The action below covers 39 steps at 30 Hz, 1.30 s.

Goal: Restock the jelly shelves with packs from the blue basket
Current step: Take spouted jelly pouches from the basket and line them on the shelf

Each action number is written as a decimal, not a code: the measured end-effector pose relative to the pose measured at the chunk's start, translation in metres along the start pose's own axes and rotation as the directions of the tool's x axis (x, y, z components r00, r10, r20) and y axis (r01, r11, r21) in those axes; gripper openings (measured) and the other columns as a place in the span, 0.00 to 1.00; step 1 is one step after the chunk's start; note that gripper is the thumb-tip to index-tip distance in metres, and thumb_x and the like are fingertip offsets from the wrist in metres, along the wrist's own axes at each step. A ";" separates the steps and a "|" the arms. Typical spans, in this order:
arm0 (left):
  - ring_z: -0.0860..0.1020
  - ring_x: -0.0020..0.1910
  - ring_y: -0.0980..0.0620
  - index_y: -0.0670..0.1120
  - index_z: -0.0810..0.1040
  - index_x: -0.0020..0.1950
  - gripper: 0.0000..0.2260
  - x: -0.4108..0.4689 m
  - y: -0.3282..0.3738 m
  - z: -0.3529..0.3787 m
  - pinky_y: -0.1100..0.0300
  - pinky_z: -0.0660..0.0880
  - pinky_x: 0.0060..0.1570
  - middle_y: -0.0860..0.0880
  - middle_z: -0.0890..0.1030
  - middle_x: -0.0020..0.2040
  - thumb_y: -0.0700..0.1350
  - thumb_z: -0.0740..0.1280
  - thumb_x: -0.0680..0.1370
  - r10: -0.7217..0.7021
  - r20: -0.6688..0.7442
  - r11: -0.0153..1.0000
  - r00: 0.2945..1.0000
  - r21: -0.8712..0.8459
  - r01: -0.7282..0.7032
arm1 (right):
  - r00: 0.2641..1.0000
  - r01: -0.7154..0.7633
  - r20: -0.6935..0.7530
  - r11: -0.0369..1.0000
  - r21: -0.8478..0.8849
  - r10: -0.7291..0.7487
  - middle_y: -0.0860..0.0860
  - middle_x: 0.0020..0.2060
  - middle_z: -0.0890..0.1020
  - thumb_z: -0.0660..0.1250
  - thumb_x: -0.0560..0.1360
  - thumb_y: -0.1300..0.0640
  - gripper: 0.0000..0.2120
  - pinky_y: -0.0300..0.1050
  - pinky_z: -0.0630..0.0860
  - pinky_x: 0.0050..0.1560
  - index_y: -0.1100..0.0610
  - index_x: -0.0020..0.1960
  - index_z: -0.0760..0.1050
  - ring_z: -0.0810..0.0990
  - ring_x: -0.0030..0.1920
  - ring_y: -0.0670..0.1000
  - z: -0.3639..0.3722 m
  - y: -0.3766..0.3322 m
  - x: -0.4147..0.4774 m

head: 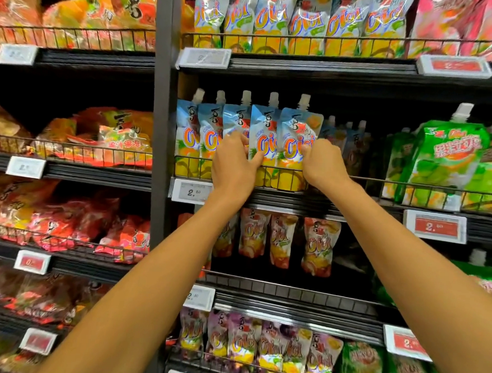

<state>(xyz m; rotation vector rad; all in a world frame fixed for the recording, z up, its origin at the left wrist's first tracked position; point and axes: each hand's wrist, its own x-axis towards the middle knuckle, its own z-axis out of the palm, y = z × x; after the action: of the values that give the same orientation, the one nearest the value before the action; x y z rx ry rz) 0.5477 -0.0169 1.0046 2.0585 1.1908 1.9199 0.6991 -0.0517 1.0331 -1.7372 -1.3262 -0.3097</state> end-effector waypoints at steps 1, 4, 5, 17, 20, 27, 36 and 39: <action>0.78 0.49 0.48 0.42 0.76 0.59 0.16 -0.001 -0.001 0.000 0.52 0.77 0.50 0.46 0.80 0.50 0.48 0.73 0.76 0.000 0.001 1.000 1.000 0.002 0.000 | 1.000 0.007 -0.004 1.000 -0.029 -0.007 0.66 0.50 0.79 0.58 0.83 0.54 0.15 0.48 0.64 0.42 0.67 0.52 0.72 0.79 0.53 0.65 0.001 0.002 -0.003; 0.75 0.49 0.51 0.42 0.74 0.60 0.17 -0.008 -0.001 0.000 0.62 0.72 0.46 0.48 0.77 0.52 0.47 0.72 0.76 0.004 -0.015 0.999 1.000 -0.035 -0.005 | 0.997 0.062 -0.051 0.998 -0.002 -0.062 0.65 0.54 0.79 0.57 0.83 0.57 0.14 0.47 0.66 0.43 0.68 0.59 0.71 0.77 0.57 0.65 0.001 0.006 -0.014; 0.73 0.48 0.52 0.42 0.74 0.59 0.15 -0.012 0.001 0.000 0.67 0.68 0.43 0.49 0.76 0.50 0.46 0.72 0.76 0.008 -0.022 0.999 1.000 -0.048 -0.009 | 0.993 0.090 -0.080 0.995 0.048 -0.086 0.64 0.57 0.78 0.57 0.83 0.58 0.15 0.46 0.67 0.45 0.68 0.64 0.69 0.76 0.59 0.64 -0.001 0.008 -0.019; 0.74 0.31 0.54 0.45 0.81 0.45 0.07 -0.161 -0.011 0.016 0.67 0.68 0.32 0.43 0.81 0.37 0.43 0.65 0.79 -0.105 0.304 0.902 0.947 -0.373 0.219 | 0.960 0.085 -0.268 0.831 0.551 0.080 0.48 0.45 0.82 0.59 0.77 0.66 0.12 0.42 0.77 0.51 0.55 0.53 0.78 0.80 0.48 0.45 0.009 0.087 -0.182; 0.77 0.38 0.49 0.48 0.81 0.44 0.08 -0.239 -0.043 0.025 0.60 0.70 0.36 0.44 0.81 0.39 0.44 0.64 0.80 -0.196 0.484 0.876 0.853 -0.304 0.374 | 0.970 -0.124 -0.109 0.829 0.546 0.217 0.43 0.44 0.82 0.60 0.78 0.65 0.11 0.37 0.76 0.48 0.54 0.51 0.78 0.80 0.46 0.41 0.037 0.138 -0.248; 0.73 0.34 0.52 0.43 0.76 0.39 0.12 -0.442 -0.127 0.053 0.62 0.69 0.38 0.43 0.75 0.35 0.34 0.62 0.81 -0.450 0.769 0.726 0.454 0.020 0.687 | 0.788 -0.615 0.252 0.710 0.343 0.561 0.50 0.37 0.80 0.61 0.80 0.67 0.08 0.36 0.73 0.38 0.58 0.48 0.77 0.77 0.36 0.45 0.113 0.260 -0.425; 0.79 0.34 0.50 0.41 0.80 0.41 0.09 -0.729 -0.219 0.083 0.53 0.77 0.40 0.44 0.81 0.35 0.40 0.66 0.80 -0.664 0.746 0.516 -0.056 0.510 0.688 | 0.304 -0.953 0.395 0.275 0.130 0.867 0.66 0.43 0.81 0.62 0.78 0.72 0.07 0.56 0.78 0.52 0.67 0.44 0.77 0.81 0.46 0.64 0.180 0.399 -0.666; 0.78 0.40 0.44 0.33 0.82 0.47 0.10 -0.811 -0.245 0.100 0.51 0.75 0.46 0.37 0.82 0.41 0.39 0.64 0.80 -0.649 0.747 0.521 -0.142 0.573 0.633 | 0.161 -0.984 0.397 0.178 -0.006 0.904 0.60 0.40 0.82 0.63 0.79 0.66 0.07 0.53 0.81 0.45 0.60 0.43 0.77 0.81 0.44 0.63 0.208 0.444 -0.727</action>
<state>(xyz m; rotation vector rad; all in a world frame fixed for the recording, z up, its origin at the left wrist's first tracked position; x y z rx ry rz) 0.5935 -0.2724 0.1919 1.4458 1.3329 0.0001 0.7347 -0.3667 0.2153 -2.0711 -0.1213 0.9212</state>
